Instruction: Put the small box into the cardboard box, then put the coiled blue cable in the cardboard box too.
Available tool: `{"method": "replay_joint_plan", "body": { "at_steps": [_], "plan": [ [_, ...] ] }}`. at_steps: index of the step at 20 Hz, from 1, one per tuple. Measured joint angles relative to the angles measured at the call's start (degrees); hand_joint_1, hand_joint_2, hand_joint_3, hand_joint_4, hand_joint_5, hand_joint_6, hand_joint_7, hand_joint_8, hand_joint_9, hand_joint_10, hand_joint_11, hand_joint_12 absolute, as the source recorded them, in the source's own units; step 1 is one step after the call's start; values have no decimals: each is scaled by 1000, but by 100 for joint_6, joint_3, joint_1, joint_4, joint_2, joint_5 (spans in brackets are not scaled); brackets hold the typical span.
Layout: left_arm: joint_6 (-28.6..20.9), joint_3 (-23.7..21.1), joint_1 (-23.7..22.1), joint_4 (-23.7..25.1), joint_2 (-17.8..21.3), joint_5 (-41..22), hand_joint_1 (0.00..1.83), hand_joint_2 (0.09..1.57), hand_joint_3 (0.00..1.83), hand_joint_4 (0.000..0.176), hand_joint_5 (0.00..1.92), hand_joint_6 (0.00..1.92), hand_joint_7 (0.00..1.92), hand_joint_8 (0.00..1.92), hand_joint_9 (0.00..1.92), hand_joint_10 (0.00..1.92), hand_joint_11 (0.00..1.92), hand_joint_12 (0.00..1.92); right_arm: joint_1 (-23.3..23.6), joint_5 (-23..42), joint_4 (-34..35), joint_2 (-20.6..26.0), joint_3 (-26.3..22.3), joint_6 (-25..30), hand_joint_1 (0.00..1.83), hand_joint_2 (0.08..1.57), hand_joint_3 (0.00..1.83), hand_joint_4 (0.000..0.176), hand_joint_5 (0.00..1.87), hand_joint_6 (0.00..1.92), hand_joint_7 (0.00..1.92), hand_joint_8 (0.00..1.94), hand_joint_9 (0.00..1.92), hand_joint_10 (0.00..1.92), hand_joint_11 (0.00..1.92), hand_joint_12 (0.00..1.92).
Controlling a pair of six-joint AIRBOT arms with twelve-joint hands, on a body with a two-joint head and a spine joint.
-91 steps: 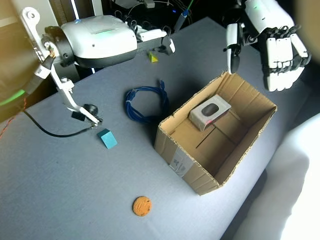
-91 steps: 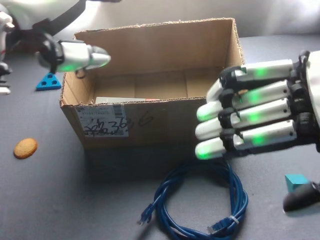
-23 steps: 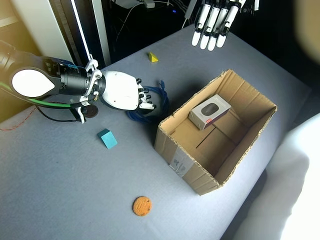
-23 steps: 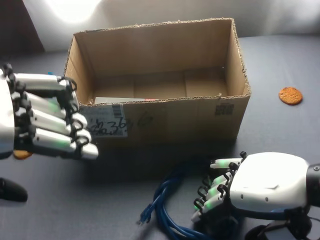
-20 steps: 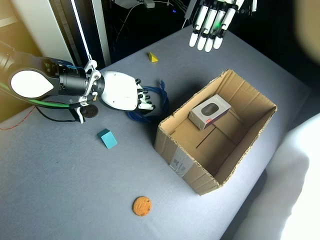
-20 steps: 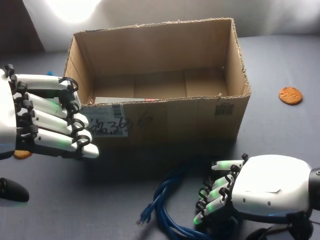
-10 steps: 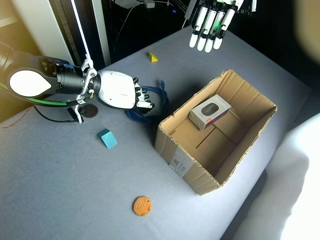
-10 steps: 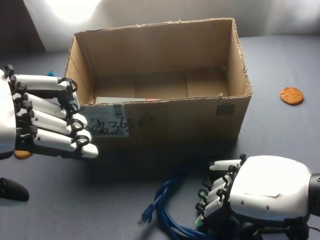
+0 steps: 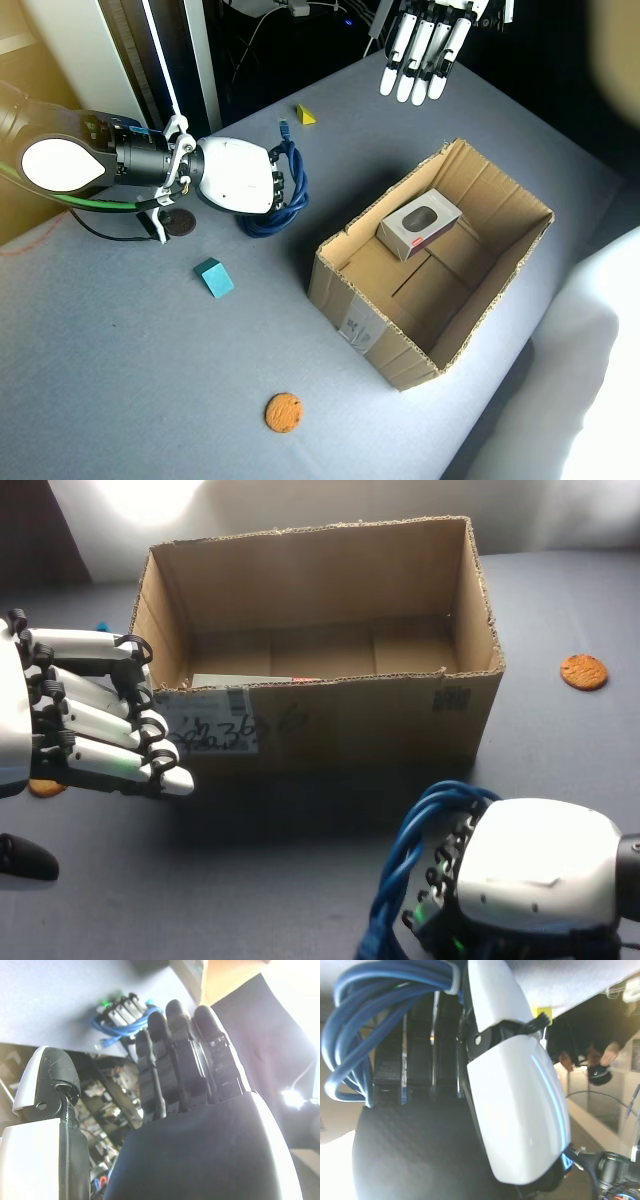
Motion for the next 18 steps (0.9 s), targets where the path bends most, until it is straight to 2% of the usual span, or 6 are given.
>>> {"method": "replay_joint_plan", "body": {
  "at_steps": [3, 4, 6, 8, 11, 18],
  "plan": [
    [0, 0, 0, 0, 0, 9, 739, 1173, 0, 0, 513, 1, 593, 0, 549, 4, 0, 1101, 0, 247, -1167, 208, -122, 717, 1495, 1075, 0, 0, 1020, 859, 1008, 770, 1092, 842, 778, 1549],
    [0, 0, 0, 0, 0, 9, 742, 1170, 0, 0, 512, 1, 595, 1, 553, 5, 0, 1106, -2, 341, -1478, 269, -208, 787, 1494, 1082, 3, 0, 985, 903, 993, 803, 1071, 876, 771, 1562],
    [0, 0, 7, -2, 0, 11, 693, 1182, 4, 0, 513, 0, 601, 1, 557, 4, 0, 1130, -17, 789, -2006, 422, -411, 804, 1495, 1075, 1, 0, 1006, 862, 1006, 785, 1083, 859, 793, 1545],
    [-2, 0, 17, 2, 0, 13, 709, 1183, 1, 0, 511, 7, 586, 5, 535, 6, 0, 1102, 149, 1071, -2055, 435, -446, 811, 1492, 1084, 0, 0, 1019, 853, 996, 790, 1035, 937, 768, 1574],
    [0, 0, 15, 2, 0, 13, 745, 1159, 0, 0, 527, 7, 607, 6, 567, 14, 9, 1132, 514, 981, -1980, 485, -422, 776, 1494, 1069, 0, 0, 1051, 802, 1029, 729, 1075, 865, 799, 1539],
    [-2, 0, 17, 2, 0, 17, 723, 1171, 2, 0, 518, 3, 592, 0, 539, 0, 0, 1124, 1384, 1180, -2017, 439, -149, 485, 1492, 1078, 0, 0, 1024, 832, 1013, 756, 1051, 910, 791, 1565]
  ]
}}
